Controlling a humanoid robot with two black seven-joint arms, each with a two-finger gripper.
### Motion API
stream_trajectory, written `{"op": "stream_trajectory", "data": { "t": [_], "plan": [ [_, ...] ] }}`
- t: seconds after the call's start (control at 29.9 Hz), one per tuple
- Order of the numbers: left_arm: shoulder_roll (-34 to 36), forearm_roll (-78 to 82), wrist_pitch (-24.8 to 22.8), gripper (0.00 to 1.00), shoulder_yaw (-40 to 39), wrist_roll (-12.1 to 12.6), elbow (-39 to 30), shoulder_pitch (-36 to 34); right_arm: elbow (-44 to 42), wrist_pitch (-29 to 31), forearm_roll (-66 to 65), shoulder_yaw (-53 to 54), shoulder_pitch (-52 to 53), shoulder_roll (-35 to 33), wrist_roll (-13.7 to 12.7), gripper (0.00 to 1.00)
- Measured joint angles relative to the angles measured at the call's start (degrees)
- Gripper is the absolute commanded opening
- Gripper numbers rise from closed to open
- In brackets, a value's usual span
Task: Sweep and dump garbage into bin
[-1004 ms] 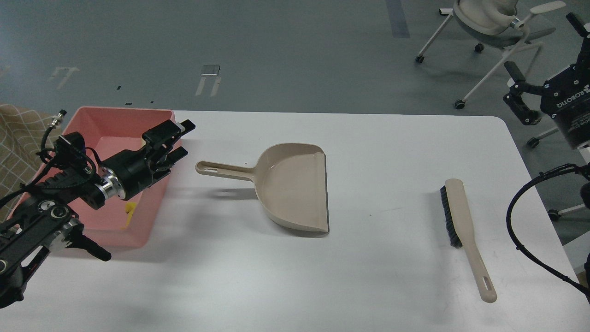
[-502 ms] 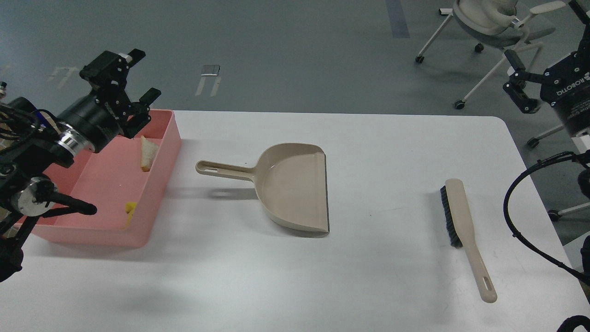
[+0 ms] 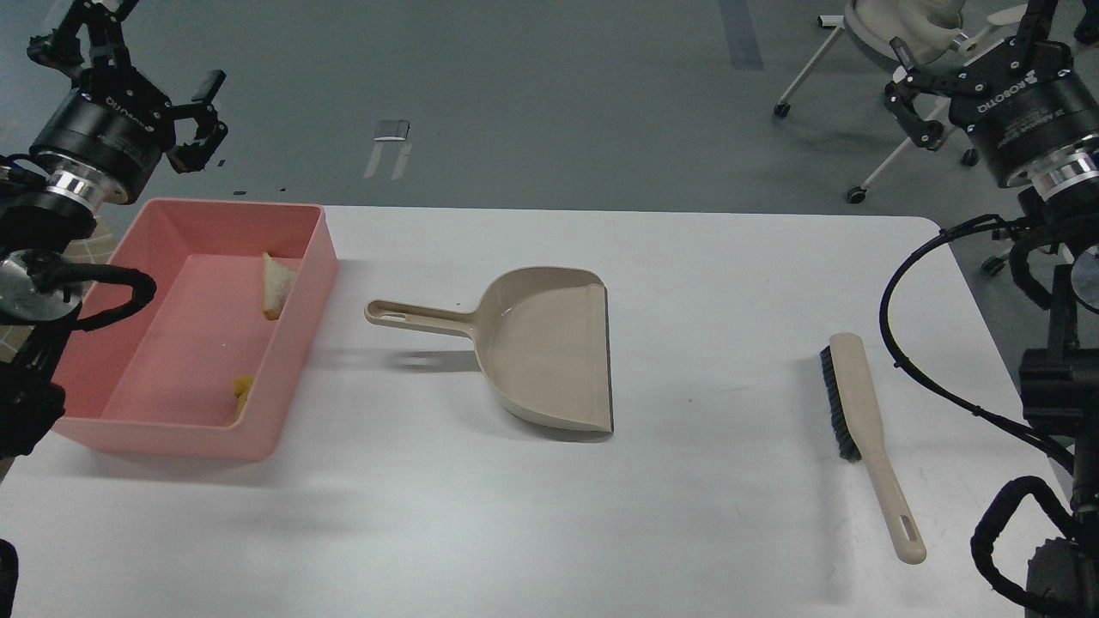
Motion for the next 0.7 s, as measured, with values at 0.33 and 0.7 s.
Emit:
{"op": "stream_trajectory", "data": {
  "t": [0.33, 0.7],
  "plan": [
    [-7.7, -5.3, -2.6, 0.97, 0.2, 6.0, 3.0, -1.2, -4.0, 0.0, 0.2, -0.2, 0.5, 0.7, 0.0, 1.0],
    [-9.1, -5.1, -2.0, 0.97, 0.9, 6.5, 2.4, -1.2, -6.9, 0.0, 0.4, -0.1, 0.8, 0.2, 0.8, 1.0]
  ]
}}
